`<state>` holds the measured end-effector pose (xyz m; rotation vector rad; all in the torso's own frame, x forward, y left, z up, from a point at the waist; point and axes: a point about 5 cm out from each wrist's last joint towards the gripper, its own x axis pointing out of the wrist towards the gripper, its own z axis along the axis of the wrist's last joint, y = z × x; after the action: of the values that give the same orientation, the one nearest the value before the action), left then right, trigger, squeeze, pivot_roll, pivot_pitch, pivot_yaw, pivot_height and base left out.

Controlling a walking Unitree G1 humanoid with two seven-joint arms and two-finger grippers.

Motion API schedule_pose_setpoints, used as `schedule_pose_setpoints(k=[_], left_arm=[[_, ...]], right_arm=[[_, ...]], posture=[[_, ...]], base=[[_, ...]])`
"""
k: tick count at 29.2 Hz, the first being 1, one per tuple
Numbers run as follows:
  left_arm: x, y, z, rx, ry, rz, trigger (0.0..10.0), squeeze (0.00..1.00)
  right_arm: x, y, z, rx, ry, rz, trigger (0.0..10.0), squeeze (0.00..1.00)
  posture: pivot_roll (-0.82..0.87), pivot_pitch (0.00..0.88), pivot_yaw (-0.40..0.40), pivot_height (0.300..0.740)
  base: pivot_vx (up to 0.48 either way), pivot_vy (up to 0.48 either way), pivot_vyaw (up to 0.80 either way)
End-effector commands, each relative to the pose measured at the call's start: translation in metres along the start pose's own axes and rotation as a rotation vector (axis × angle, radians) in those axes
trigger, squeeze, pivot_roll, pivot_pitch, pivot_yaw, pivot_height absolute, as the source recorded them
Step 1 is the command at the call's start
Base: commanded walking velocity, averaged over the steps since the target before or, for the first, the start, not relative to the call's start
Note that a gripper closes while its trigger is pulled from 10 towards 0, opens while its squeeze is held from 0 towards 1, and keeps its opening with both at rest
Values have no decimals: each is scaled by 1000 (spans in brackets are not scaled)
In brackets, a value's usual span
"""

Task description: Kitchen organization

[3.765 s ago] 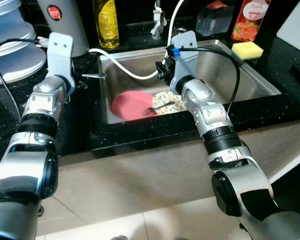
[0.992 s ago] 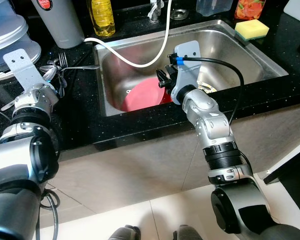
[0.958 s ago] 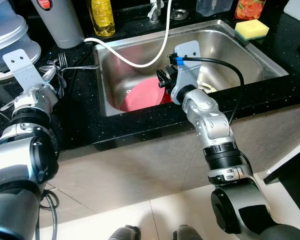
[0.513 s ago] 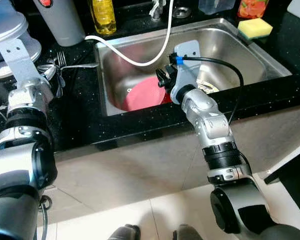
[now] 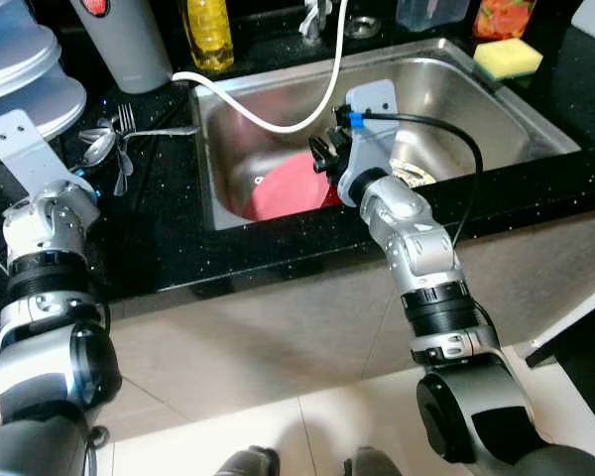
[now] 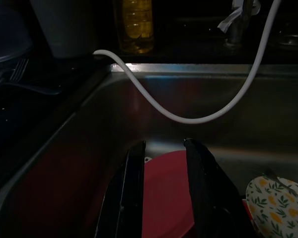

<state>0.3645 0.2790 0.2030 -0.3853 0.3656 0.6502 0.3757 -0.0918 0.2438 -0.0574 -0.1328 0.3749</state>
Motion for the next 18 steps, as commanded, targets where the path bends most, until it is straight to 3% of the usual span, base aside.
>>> schedule_pose_setpoints(k=[1,2,3,6,7,8,13,18], left_arm=[[7,15,-45,45,192,70,8706,0],[4,17,-49,46,196,86,4980,0],[0,20,-53,43,196,111,4235,0],[-2,21,-54,40,196,120,4235,0],[-3,21,-58,27,209,115,902,0],[-6,20,-65,-12,253,104,0,0],[-9,19,-78,-73,321,84,0,0],[-10,21,-78,-83,309,83,0,0]], right_arm=[[2,5,0,3,-1,15,10000,0],[2,5,0,3,-2,16,10000,0],[3,5,0,4,-2,17,10000,0],[3,5,0,4,-2,17,10000,0],[3,5,0,5,-2,18,10000,0],[3,5,0,5,-3,19,10000,0],[4,6,1,5,-3,23,10000,0],[4,5,1,5,-3,24,10000,0]], posture=[[149,96,102,740],[151,96,100,740],[155,95,99,740],[155,95,99,740],[156,95,98,740],[157,94,96,740],[157,94,94,740],[158,94,93,740]], base=[[0,0,0],[0,0,0],[0,0,0],[0,0,0],[0,0,0],[0,0,0],[0,0,0],[0,0,0]])
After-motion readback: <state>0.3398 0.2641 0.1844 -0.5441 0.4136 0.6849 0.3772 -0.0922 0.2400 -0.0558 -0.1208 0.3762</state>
